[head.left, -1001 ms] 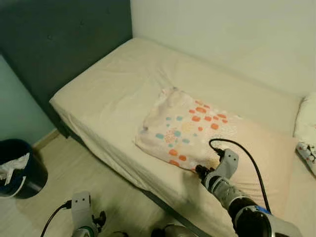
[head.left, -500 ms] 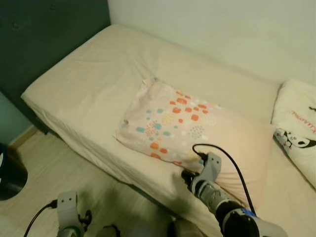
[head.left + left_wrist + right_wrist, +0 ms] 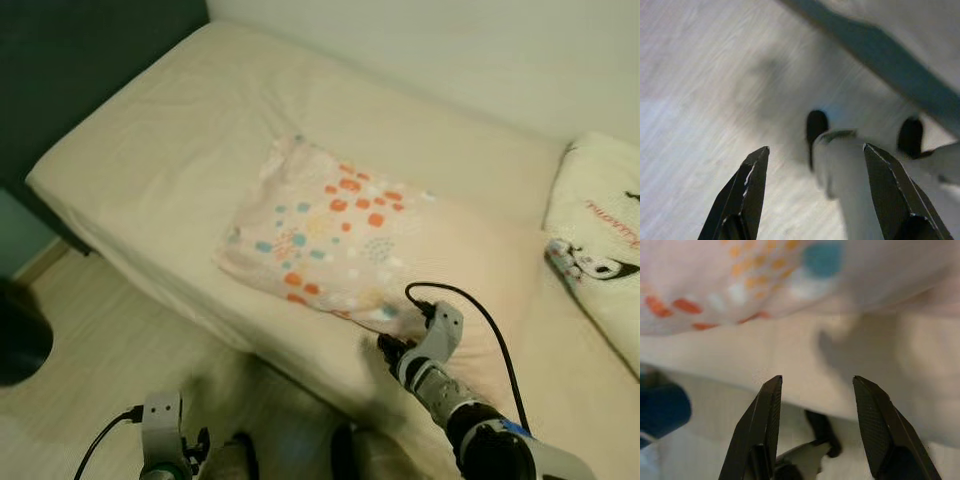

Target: Clean up the room

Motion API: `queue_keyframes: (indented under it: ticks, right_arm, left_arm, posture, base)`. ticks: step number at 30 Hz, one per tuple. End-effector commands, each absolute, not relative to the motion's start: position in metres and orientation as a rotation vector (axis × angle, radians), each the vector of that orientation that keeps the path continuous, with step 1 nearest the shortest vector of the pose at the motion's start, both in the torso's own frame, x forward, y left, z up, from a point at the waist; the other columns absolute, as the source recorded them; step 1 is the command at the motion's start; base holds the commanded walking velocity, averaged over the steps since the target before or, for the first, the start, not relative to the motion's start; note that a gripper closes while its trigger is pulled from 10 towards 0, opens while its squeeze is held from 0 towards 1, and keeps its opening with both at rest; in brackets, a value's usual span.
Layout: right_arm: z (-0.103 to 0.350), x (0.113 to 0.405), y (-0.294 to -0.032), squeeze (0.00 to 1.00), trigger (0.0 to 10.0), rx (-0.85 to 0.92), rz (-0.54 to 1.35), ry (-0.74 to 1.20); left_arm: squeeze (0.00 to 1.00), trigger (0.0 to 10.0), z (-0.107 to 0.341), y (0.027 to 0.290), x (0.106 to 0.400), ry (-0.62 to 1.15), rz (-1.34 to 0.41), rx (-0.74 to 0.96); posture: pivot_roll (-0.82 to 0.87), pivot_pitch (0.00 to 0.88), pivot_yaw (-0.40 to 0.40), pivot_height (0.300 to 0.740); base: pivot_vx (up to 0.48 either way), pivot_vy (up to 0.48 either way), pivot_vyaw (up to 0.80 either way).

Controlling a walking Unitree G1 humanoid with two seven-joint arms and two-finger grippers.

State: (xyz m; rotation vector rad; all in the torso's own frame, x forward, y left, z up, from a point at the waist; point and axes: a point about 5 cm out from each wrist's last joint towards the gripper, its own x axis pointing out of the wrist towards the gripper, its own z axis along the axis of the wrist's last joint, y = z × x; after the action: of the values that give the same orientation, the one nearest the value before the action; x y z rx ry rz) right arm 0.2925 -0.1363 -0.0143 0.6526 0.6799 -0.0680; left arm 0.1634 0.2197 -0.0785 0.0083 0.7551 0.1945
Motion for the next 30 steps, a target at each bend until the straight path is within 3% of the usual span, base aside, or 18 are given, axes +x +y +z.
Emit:
queue_keyframes:
  ticks: [1, 6, 15, 30]
  right_arm:
    - [-0.017, 0.289, -0.136, 0.0, 10.0, 0.674, -0.076, 0.68]
    - [-0.009, 0.298, -0.135, 0.0, 10.0, 0.642, -0.063, 0.663]
    - [0.033, 0.335, -0.147, 0.0, 10.0, 0.582, -0.01, 0.472]
    - [0.03, 0.332, -0.162, 0.0, 10.0, 0.711, -0.117, 0.452]
  left_arm:
    - [0.0, 10.0, -0.081, 0.22, 0.156, 0.764, 0.181, 0.031]
    - [0.0, 10.0, -0.076, 0.224, 0.158, 0.71, 0.159, 0.062]
    - [0.0, 10.0, -0.058, 0.212, 0.189, 0.56, 0.109, 0.053]
    - [0.0, 10.0, -0.056, 0.213, 0.188, 0.534, 0.058, 0.141]
  posture:
    - [0.03, 0.24, 0.037, 0.73]
    - [0.04, 0.284, 0.039, 0.725]
    - [0.03, 0.315, 0.037, 0.68]
    - [0.05, 0.298, 0.027, 0.63]
  base:
    - [0.0, 0.0, 0.0]
    - [0.0, 0.0, 0.0]
    - [0.0, 0.0, 0.0]
    - [0.0, 0.0, 0.0]
